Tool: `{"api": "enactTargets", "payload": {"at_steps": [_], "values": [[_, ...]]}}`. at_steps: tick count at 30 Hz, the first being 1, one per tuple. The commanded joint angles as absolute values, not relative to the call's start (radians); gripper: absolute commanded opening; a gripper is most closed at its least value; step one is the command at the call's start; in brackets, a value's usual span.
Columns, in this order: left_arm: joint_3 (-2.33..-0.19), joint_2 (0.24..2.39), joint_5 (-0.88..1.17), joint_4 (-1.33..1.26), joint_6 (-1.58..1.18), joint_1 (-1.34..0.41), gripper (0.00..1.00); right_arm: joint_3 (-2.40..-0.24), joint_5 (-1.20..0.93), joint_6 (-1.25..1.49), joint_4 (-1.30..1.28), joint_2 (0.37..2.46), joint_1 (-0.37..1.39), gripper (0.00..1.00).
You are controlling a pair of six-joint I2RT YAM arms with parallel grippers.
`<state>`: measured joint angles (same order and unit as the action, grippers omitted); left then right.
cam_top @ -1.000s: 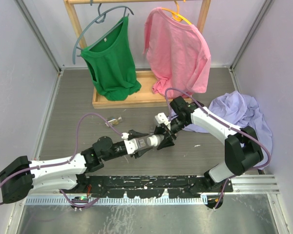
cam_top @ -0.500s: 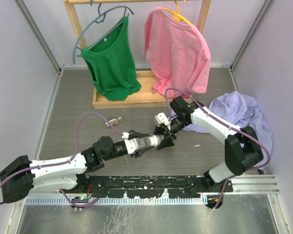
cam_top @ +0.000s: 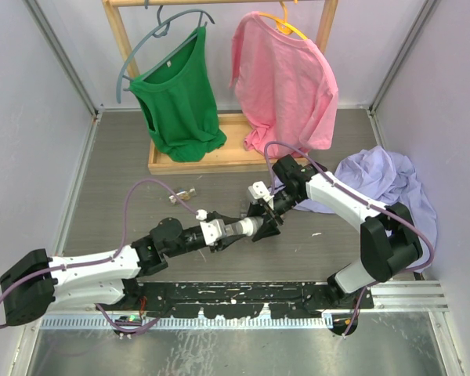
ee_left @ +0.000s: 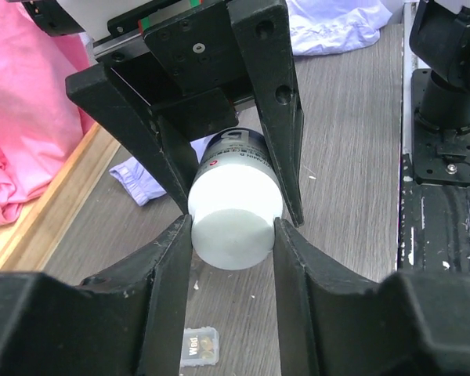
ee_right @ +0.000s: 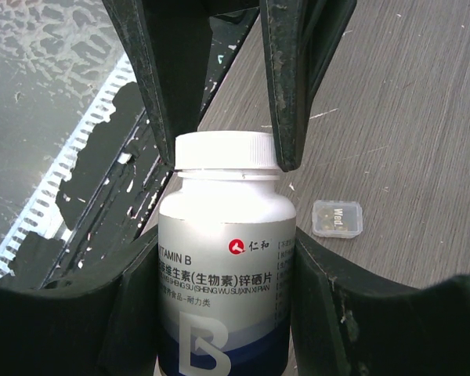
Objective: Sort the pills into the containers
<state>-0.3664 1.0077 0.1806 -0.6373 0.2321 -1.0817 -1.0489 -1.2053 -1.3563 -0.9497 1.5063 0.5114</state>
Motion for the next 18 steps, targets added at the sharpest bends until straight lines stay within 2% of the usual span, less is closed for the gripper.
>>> {"api": "enactTargets", "payload": {"at_steps": [1,4,9,13,18], "values": [[-0.41,0.987,0.205,-0.694,0.134,-1.08,0.34,-1.059,-1.227,-1.365,-0.955,1.499,0.516,0.01],[-0.414,0.974,0.189,-0.674,0.027,-1.08,0.22,-1.059,-1.227,-1.365,-0.956,1.499,0.515,0.01],[-0.452,0.958,0.11,-0.59,-0.252,-1.08,0.15,-1.059,-1.226,-1.365,-0.955,1.5,0.517,0.01],[-0.53,0.954,-0.004,-0.413,-0.493,-1.08,0.01,-1.059,-1.225,-1.365,-0.955,1.5,0.515,0.01],[-0.585,0.962,-0.094,-0.315,-0.764,-1.08,0.0,-1.06,-1.224,-1.364,-0.955,1.5,0.515,0.01]]}}
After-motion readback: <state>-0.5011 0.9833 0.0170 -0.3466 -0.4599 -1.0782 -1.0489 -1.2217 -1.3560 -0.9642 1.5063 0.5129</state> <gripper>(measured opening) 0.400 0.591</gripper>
